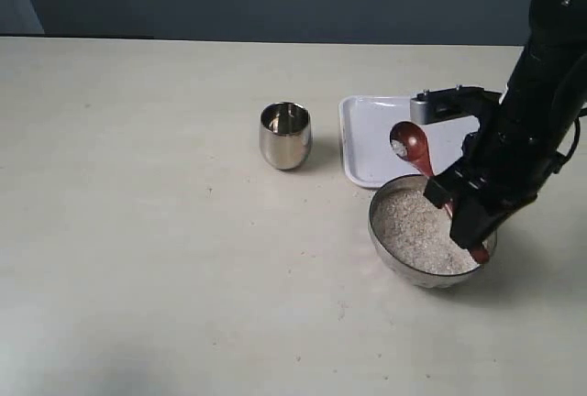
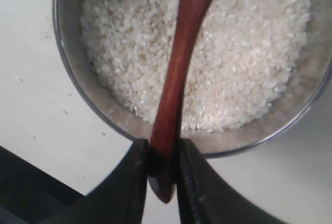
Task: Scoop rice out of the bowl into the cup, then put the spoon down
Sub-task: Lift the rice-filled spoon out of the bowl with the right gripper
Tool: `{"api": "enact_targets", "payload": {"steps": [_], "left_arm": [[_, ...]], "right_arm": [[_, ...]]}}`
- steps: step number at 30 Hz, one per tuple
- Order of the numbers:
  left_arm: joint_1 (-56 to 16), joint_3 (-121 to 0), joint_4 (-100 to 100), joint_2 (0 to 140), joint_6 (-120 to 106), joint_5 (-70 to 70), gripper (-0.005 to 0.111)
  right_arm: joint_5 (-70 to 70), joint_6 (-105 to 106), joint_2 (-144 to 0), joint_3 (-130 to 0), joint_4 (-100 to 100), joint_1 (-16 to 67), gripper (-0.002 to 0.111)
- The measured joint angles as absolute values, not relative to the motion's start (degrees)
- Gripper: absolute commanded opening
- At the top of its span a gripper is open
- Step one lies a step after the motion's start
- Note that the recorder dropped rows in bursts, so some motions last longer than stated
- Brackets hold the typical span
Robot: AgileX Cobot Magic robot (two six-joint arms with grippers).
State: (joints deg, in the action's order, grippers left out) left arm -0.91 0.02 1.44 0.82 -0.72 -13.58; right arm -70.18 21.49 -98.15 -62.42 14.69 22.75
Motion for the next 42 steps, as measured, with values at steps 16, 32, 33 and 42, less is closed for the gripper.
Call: {"api": "enact_targets", "payload": {"steps": [16, 32, 33, 42], "left_arm": [[-0.91, 0.02, 1.44, 0.82, -0.72, -13.58, 0.0], [-0.91, 0.02, 1.44, 0.82, -0.72, -13.58, 0.0], [-0.91, 0.02, 1.44, 0.82, -0.72, -13.58, 0.0], [-0.91, 0.02, 1.53, 0.82, -0.72, -13.58, 0.0]], "right_arm": [[-70.18, 19.6, -106.24, -73.45, 18.64, 22.75, -0.001], [-70.21, 17.39, -111.9, -79.55, 24.35, 22.75, -0.001], [-70.21, 17.18, -112.04, -80.0, 24.77, 22.75, -0.001], [-70.21, 16.49, -114.08, -83.08, 26.53, 24.24, -0.001]]}}
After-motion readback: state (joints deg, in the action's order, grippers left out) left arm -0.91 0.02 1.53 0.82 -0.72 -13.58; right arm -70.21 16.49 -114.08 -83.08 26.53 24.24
